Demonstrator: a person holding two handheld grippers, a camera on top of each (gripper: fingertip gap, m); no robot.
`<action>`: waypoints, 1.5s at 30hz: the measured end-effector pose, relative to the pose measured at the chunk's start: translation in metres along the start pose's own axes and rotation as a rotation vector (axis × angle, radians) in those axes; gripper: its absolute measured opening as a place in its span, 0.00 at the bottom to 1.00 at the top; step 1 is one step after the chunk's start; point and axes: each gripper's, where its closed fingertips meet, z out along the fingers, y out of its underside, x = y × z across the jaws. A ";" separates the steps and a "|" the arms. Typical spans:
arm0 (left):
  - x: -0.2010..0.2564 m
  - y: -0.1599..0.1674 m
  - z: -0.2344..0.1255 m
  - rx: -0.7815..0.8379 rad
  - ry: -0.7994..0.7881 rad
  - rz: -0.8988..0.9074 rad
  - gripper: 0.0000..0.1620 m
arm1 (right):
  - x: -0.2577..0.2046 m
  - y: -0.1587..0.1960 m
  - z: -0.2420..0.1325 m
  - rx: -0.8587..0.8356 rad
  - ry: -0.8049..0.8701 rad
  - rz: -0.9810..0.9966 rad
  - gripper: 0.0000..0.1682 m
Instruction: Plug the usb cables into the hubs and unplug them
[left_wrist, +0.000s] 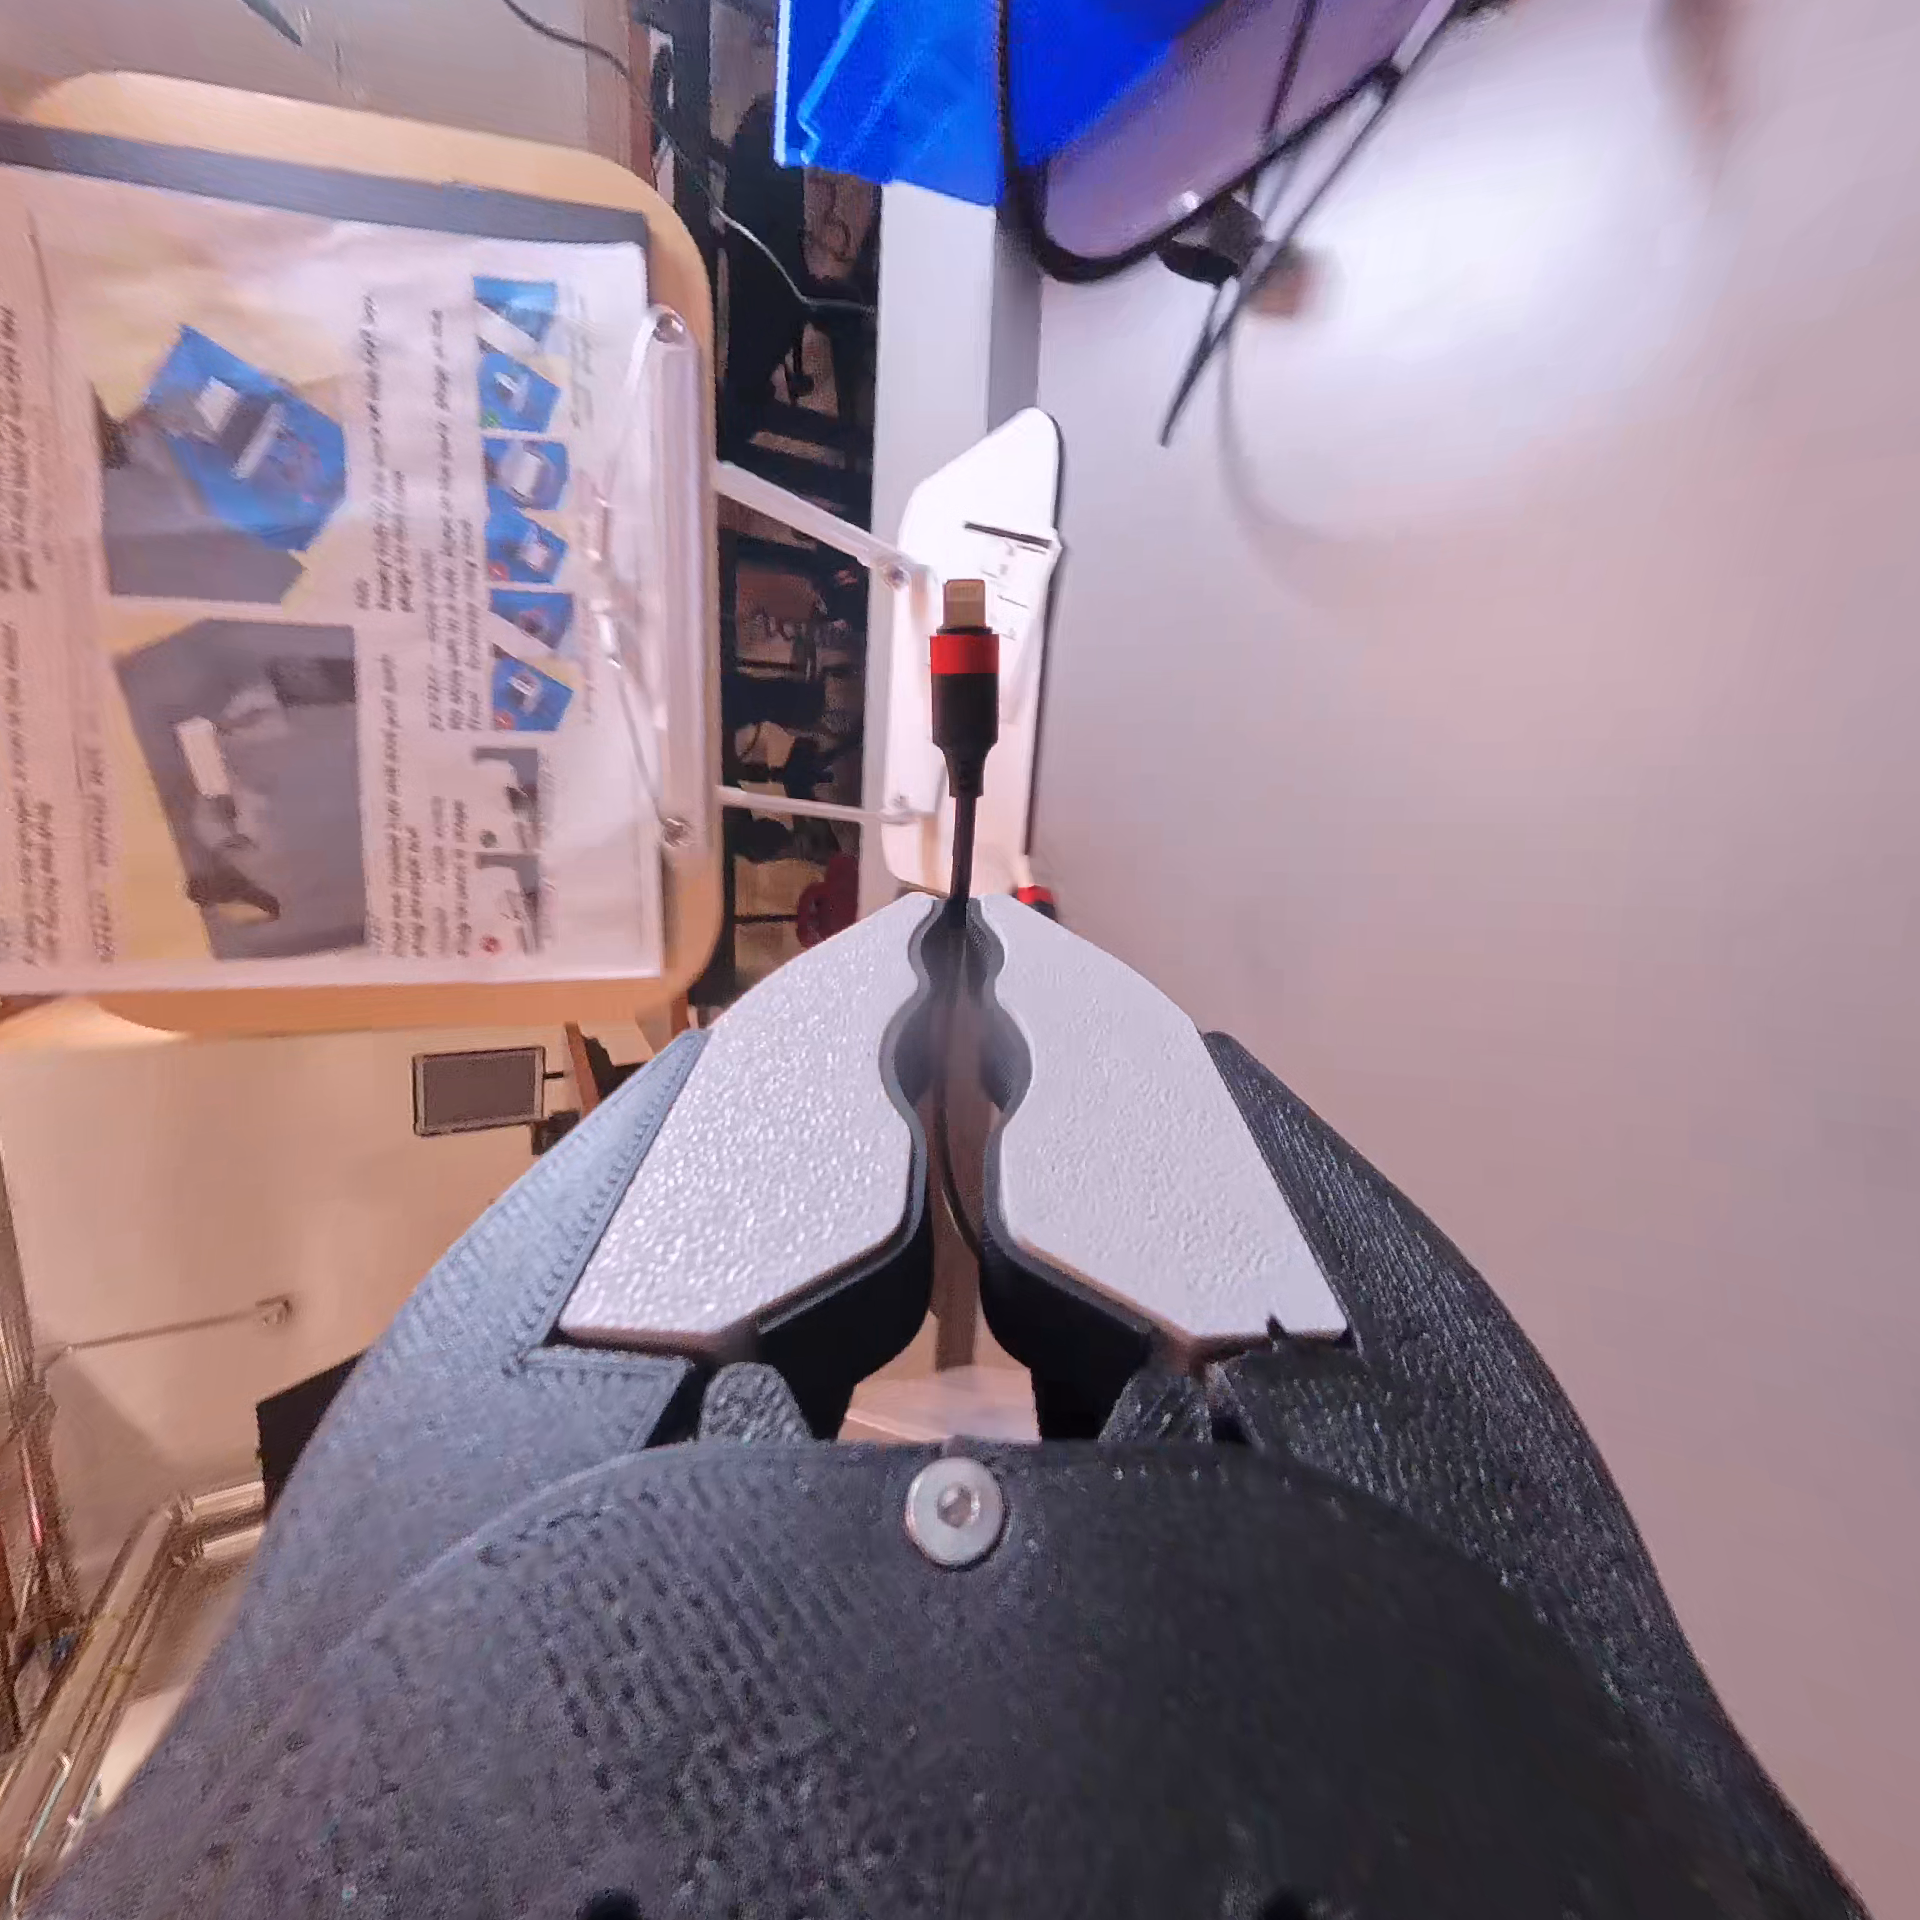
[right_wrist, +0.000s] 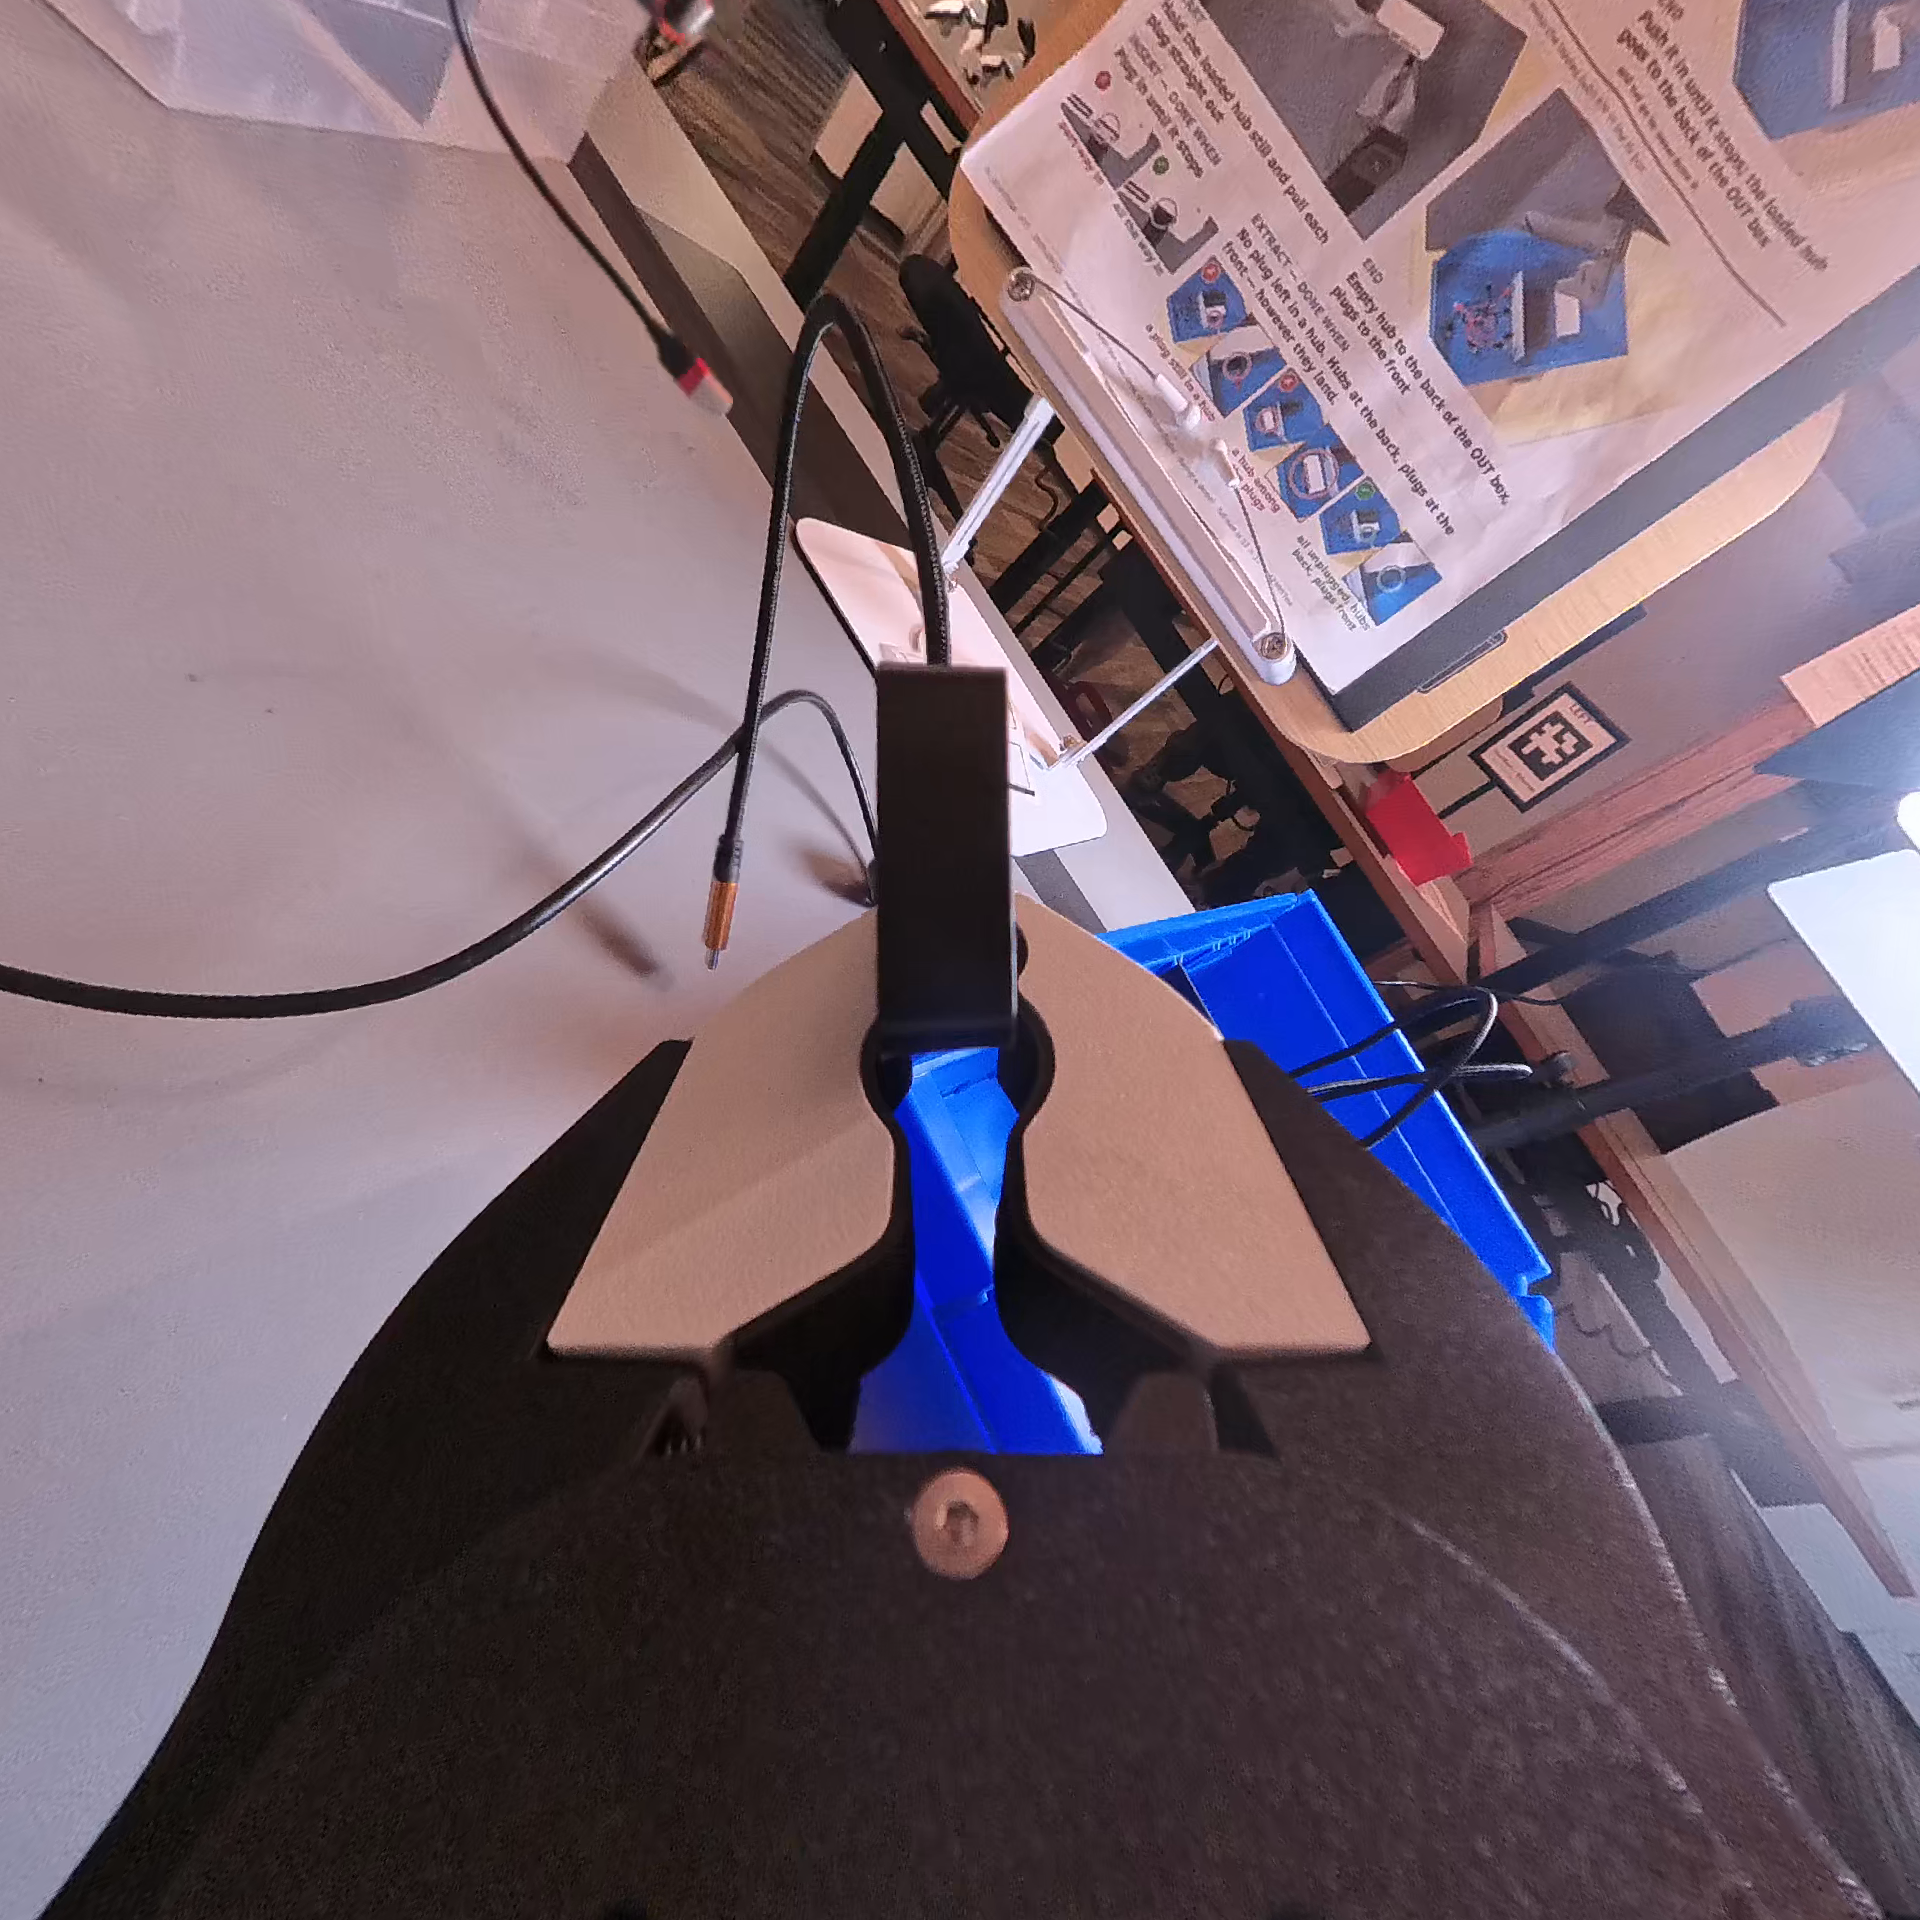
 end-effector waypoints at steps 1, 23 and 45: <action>0.016 0.004 -0.001 -0.012 0.007 -0.010 0.02 | 0.000 -0.001 0.000 0.002 0.000 -0.002 0.07; 0.140 -0.017 0.003 0.132 0.781 -0.443 0.21 | -0.013 -0.006 0.006 0.005 -0.041 -0.018 0.07; 0.129 -0.065 -0.017 0.228 0.917 -0.543 0.10 | -0.027 -0.004 0.013 0.045 -0.109 -0.080 0.07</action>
